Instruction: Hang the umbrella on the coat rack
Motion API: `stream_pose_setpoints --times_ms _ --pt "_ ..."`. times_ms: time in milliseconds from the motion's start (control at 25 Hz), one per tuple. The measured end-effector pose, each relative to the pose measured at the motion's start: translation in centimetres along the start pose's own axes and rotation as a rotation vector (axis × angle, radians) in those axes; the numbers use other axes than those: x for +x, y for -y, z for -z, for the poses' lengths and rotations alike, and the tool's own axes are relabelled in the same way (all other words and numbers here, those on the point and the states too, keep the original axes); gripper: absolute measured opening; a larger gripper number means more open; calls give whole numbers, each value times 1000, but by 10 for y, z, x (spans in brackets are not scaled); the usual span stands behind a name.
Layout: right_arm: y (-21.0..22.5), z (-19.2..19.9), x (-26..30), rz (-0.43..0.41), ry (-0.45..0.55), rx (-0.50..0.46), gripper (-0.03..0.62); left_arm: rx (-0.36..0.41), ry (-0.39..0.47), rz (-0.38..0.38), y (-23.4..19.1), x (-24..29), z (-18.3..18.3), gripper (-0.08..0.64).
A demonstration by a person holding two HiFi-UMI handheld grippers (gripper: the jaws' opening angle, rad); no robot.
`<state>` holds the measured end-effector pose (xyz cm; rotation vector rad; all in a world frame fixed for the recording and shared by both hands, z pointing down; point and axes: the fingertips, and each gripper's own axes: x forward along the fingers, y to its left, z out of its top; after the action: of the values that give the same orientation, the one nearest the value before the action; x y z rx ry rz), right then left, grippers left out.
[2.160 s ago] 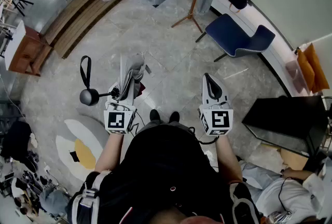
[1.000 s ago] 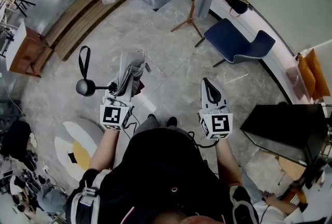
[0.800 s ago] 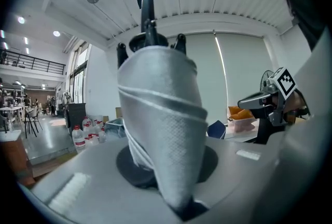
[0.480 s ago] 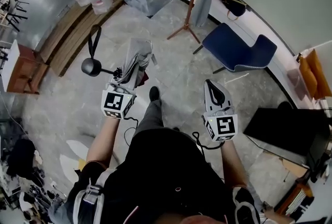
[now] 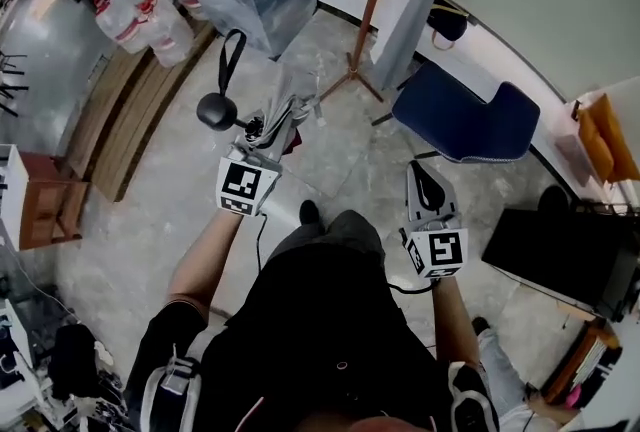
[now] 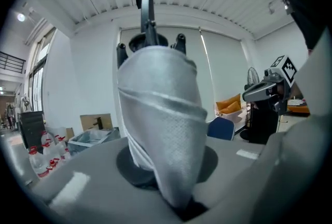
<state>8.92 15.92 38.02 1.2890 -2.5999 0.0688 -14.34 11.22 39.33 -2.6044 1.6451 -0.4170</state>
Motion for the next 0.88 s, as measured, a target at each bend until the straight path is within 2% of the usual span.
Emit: stream_pose_setpoints --times_ms 200,480,640,880 --pt "26 -14 43 23 -1 -8 3 18 -12 59 -30 86 2 40" --pt "60 -31 94 -13 24 44 3 44 -51 88 -52 188 22 40" --pt "73 -28 123 -33 -13 27 3 37 -88 107 -63 233 40 40" --pt "80 -38 166 -5 21 33 3 53 -124 186 -73 289 66 41"
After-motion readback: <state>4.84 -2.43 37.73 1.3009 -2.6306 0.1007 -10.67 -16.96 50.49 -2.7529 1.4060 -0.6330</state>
